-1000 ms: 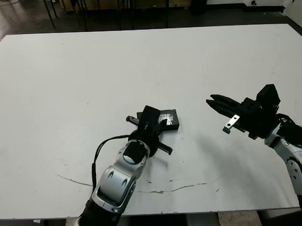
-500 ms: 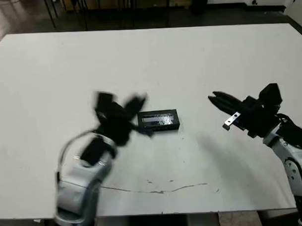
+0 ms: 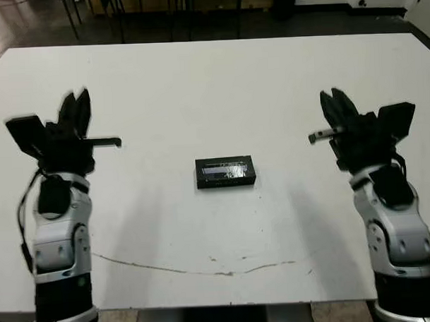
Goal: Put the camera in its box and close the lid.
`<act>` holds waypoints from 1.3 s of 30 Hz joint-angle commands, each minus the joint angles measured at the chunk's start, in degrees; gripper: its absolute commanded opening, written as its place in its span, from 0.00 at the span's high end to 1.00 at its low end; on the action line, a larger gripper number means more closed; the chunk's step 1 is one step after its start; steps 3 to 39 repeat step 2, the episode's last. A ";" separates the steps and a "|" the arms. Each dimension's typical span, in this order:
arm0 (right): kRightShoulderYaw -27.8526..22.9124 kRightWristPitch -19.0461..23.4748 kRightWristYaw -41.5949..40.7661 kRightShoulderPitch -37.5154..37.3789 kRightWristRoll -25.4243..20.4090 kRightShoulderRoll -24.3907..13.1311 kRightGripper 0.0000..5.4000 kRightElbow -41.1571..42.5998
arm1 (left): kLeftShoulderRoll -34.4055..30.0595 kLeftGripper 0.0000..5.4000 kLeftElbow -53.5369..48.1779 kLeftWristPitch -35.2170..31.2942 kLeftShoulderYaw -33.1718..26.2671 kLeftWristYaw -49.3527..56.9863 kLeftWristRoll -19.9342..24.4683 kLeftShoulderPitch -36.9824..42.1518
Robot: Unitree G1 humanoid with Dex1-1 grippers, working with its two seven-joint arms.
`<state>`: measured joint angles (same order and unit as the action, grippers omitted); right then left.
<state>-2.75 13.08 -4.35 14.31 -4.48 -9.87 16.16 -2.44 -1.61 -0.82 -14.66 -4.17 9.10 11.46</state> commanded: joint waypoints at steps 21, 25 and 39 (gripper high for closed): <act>0.66 -1.81 0.32 0.14 2.94 -0.56 1.00 -3.86 | 1.20 1.00 2.83 1.24 1.29 2.02 -0.78 -0.82; 0.66 -1.81 0.32 0.14 2.94 -0.56 1.00 -3.86 | 1.20 1.00 2.83 1.24 1.29 2.02 -0.78 -0.82; 0.66 -1.81 0.32 0.14 2.94 -0.56 1.00 -3.86 | 1.20 1.00 2.83 1.24 1.29 2.02 -0.78 -0.82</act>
